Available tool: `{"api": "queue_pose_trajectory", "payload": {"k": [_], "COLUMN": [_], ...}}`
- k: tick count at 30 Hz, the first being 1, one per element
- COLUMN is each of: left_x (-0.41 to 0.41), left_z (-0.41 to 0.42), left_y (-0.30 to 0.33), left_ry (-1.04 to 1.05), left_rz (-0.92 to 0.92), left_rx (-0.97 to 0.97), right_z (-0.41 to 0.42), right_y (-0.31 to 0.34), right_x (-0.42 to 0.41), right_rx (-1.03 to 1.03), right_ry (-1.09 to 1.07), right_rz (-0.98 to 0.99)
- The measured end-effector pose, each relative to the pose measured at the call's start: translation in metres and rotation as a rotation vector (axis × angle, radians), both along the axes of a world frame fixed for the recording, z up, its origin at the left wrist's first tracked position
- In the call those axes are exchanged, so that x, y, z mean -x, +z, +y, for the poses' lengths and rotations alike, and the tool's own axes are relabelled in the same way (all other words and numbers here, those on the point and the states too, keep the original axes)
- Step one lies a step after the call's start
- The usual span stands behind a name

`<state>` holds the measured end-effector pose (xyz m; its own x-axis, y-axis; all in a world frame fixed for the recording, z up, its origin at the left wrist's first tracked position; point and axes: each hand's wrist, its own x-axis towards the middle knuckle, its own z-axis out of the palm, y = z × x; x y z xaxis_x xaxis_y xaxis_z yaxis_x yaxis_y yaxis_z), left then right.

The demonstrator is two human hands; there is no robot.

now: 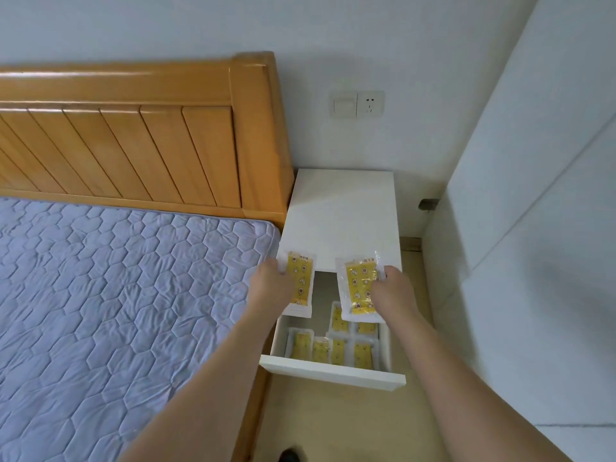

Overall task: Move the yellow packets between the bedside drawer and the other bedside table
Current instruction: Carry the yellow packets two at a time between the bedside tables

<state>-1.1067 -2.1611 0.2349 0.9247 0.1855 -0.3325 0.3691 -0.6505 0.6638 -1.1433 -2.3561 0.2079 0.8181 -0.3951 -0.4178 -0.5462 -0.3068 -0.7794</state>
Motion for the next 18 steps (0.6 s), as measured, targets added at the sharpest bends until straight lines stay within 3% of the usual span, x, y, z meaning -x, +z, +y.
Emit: {"api": "queue_pose_trajectory", "payload": {"k": [7, 11, 18], "left_x": [-0.074, -0.095, -0.129], "left_z": [-0.015, -0.013, -0.014], "left_y": [-0.232, -0.335, -0.439], "left_ry": [-0.047, -0.053, 0.0], "left_rz": [0.129, 0.16, 0.197], "left_rx": [-0.08, -0.102, -0.055], "right_z": [0.015, 0.03, 0.043], "right_y": [-0.232, -0.345, -0.442], "right_x": [-0.078, -0.102, -0.123], "right_rx": [0.068, 0.099, 0.22], "right_ry": [0.127, 0.185, 0.255], "right_rz": [0.068, 0.099, 0.15]}}
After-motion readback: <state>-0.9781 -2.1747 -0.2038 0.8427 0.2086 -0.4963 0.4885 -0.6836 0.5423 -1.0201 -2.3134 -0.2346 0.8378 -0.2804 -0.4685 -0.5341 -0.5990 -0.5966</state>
